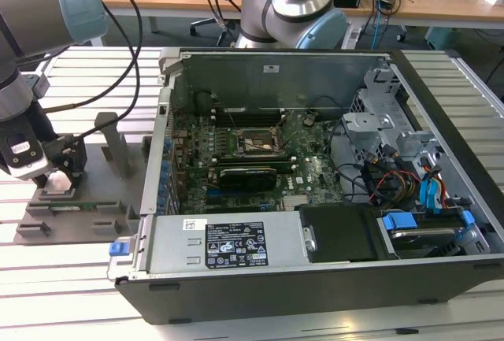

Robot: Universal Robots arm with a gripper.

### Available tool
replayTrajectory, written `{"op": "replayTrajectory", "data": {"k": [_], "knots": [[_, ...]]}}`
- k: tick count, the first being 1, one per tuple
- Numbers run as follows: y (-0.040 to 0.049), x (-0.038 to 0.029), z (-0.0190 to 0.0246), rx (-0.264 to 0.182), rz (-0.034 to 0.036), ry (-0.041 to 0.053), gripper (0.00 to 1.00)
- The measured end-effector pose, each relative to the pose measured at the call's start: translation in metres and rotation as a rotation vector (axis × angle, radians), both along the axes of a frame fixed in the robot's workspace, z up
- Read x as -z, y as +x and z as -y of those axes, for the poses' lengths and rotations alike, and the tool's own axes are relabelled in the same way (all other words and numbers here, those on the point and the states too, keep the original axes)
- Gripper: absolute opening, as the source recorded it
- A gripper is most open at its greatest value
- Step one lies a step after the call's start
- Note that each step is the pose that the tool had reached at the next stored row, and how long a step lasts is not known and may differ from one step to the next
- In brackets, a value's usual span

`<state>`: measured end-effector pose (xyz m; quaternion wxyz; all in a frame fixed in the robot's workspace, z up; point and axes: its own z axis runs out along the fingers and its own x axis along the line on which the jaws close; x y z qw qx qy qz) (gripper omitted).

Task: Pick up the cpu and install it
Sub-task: 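Pick up the cpu and move it towards the insertion slot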

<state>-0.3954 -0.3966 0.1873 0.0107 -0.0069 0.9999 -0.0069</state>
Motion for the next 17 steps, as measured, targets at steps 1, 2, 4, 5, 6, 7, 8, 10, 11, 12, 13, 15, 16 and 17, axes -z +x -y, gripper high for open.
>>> {"op": "replayTrajectory", "data": {"k": [1,2,4,5,6,7,8,10,11,12,13,15,16,17], "knots": [[0.0000,0.0002,0.0000,0.000,-0.0001,-0.0001,0.63],[0.0000,0.0002,0.0000,0.000,-0.0001,-0.0001,0.63],[0.0001,0.0004,0.0000,0.000,0.0002,0.0001,0.63],[0.0001,0.0004,0.0000,0.000,0.0001,0.0001,0.63],[0.0001,0.0004,0.0000,0.000,0.0001,0.0001,0.63],[0.0001,0.0005,0.0000,0.000,0.0001,0.0001,0.55],[0.0001,0.0005,0.0000,0.000,0.0001,0.0001,0.55],[0.0001,0.0005,0.0000,0.000,0.0001,0.0001,0.55],[0.0001,0.0005,0.0000,0.000,0.0001,0.0001,0.55],[0.0001,0.0006,0.0000,0.000,0.0002,0.0001,0.55],[0.0001,0.0006,0.0000,0.000,0.0001,0.0001,0.55],[0.0001,0.0006,0.0000,0.000,0.0001,0.0001,0.55],[0.0001,0.0005,0.0000,0.000,0.0002,0.0002,0.55],[0.0002,-0.0007,0.0000,0.000,0.0007,0.0004,0.55]]}}
